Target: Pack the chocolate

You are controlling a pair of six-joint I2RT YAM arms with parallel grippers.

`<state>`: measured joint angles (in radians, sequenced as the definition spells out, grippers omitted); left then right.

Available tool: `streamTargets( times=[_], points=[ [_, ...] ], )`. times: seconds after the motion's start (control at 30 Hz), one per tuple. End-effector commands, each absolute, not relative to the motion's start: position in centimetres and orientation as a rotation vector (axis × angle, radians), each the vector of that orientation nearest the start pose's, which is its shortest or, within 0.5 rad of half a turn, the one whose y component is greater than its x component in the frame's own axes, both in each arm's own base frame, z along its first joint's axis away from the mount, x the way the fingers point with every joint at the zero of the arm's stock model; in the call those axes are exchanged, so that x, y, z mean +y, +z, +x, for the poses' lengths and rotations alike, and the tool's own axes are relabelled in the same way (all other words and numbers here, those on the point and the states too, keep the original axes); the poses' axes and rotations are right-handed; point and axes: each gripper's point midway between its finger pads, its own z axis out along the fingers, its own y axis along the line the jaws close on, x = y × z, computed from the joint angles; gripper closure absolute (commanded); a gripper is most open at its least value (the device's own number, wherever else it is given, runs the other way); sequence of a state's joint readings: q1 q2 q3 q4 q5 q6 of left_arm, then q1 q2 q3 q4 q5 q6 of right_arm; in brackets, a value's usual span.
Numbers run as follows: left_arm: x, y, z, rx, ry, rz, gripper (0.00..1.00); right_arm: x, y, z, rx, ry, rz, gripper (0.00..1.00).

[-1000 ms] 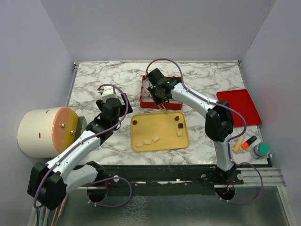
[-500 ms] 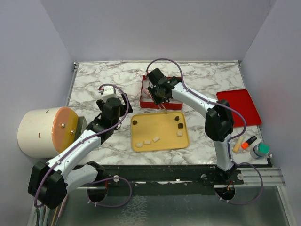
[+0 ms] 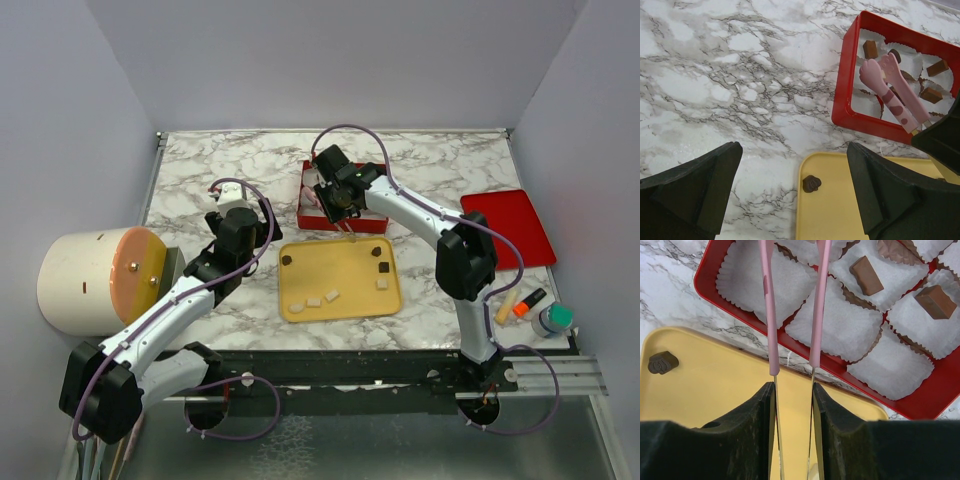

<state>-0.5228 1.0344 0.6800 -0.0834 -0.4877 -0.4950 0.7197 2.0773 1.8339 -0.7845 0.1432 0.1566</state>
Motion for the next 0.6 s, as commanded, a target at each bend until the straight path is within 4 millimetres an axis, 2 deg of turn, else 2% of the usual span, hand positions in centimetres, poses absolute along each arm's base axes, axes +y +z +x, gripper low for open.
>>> streamTargets(
  times=[0.0, 0.57],
  points=[
    [-11.24, 17.72, 32.57, 1.931, -0.196, -0.291, 0.02, 31.47, 10.28, 38.76, 2.503, 0.158, -0.663, 0.63],
    [-11.36, 17.84, 32.72, 1.928, -0.199, -0.288, 0.02, 31.67, 9.96, 39.13, 2.509, 0.170, -0.664, 0.58]
  ],
)
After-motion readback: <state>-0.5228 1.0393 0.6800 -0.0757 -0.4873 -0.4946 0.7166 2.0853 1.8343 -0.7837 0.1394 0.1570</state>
